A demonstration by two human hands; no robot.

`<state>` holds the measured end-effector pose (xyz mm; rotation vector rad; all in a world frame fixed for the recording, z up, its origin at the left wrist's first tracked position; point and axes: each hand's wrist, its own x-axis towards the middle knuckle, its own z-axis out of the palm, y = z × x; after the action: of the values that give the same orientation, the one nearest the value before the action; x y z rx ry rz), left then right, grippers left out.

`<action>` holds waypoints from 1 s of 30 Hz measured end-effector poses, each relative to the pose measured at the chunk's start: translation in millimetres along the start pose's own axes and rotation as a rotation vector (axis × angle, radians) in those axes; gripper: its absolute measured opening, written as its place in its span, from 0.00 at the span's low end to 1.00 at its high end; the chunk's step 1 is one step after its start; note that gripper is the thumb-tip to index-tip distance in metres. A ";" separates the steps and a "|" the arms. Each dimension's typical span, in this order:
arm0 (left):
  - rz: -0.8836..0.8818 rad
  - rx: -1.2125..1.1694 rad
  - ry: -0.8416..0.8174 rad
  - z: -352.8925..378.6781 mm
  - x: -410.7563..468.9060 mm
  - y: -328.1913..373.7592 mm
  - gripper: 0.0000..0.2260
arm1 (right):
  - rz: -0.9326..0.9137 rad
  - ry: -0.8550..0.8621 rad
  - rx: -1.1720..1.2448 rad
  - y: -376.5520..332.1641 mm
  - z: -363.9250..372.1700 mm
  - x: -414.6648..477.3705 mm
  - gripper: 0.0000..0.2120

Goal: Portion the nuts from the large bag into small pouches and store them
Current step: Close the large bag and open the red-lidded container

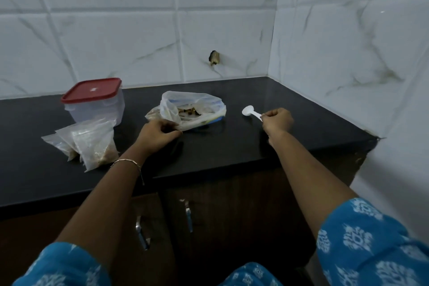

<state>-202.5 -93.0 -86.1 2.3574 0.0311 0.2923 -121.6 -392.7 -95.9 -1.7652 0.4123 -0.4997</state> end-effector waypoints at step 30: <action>-0.354 -0.900 0.003 -51.4 71.1 3.0 0.10 | 0.208 -0.622 0.017 -86.3 86.9 -21.4 0.12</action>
<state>-144.7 -52.2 -34.0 1.4229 0.2595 0.0959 -92.0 -289.6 -33.2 -1.7343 0.1439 0.1992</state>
